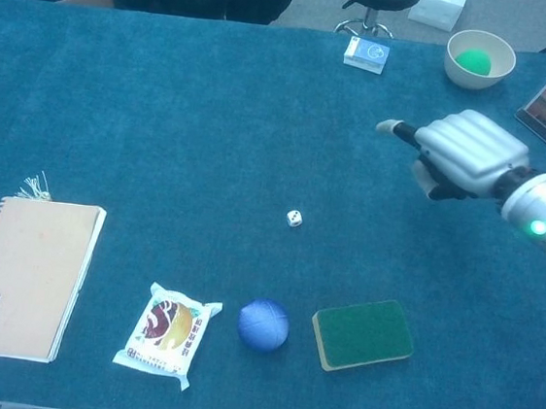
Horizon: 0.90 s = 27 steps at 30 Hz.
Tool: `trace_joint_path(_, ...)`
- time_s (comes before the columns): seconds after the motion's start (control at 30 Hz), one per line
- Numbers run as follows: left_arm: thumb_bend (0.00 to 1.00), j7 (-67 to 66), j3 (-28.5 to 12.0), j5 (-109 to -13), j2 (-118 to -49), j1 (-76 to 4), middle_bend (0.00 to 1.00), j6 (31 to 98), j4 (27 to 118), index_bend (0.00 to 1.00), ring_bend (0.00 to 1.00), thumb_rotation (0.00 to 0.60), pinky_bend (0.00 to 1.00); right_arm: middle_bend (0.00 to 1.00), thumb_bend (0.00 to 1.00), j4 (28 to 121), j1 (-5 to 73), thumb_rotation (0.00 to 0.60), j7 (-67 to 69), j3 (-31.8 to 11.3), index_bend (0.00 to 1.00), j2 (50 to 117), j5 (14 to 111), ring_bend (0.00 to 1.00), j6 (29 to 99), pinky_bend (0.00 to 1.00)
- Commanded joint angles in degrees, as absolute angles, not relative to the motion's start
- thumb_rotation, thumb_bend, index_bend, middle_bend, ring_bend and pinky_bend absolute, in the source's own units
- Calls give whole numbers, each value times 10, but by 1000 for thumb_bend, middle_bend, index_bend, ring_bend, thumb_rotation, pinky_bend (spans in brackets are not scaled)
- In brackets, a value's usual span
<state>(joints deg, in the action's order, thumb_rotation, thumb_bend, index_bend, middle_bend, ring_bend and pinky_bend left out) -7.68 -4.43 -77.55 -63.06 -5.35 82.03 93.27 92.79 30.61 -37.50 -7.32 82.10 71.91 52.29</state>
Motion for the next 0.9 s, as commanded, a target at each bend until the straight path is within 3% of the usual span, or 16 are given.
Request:
trace_joint_path(0.03,380,-79,-44,-773,-630,-53,253,819,932,444,95,600,140,997,1000,912,343,600,-430,-86,138,850,665,1000,502,1000)
trace_joint_path(0.27,380,-84,-45,-765,-632,-55,255,813,928,444,96,600,141,1000,1000,925,397,600,-524,-105,304,879,549,1000,509,1000)
trace_joint_path(0.9,380,-93,-44,-752,-634,-58,256,803,924,444,95,600,142,1000,1000,989,494,600,-589,-94,399,888,345,1000,552,1000)
